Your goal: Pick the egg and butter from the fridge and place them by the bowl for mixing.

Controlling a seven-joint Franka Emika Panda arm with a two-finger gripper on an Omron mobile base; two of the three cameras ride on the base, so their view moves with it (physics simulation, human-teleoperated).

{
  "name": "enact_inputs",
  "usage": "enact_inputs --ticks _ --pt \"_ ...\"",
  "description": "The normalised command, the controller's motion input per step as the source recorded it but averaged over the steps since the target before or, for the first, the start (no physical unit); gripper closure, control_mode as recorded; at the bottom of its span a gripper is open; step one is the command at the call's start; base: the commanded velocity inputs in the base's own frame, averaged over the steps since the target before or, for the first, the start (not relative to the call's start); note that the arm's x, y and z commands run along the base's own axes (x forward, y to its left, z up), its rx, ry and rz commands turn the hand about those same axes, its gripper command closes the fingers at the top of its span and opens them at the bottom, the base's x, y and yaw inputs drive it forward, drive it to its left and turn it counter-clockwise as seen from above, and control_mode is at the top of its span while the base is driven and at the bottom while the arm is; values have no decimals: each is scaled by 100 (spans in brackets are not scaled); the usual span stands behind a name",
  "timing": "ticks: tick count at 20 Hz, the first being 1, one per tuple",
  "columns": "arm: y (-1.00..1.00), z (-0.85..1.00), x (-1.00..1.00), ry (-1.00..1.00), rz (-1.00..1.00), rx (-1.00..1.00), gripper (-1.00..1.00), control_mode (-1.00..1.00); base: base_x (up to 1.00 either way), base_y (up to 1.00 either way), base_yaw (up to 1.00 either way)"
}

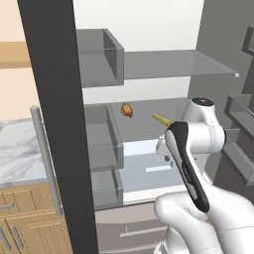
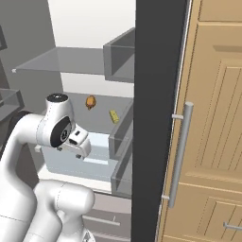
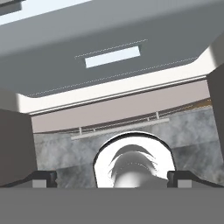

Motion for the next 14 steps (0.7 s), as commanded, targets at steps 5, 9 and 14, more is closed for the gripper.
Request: enact_inputs --ticks 5,9,14 --pt "0 0 0 0 0 0 -100 100 -3 0 4" --pt "0 23 0 -14 8 0 -100 -100 0 0 3" --pt "-1 33 2 -19 9 -3 -100 -100 0 0 0"
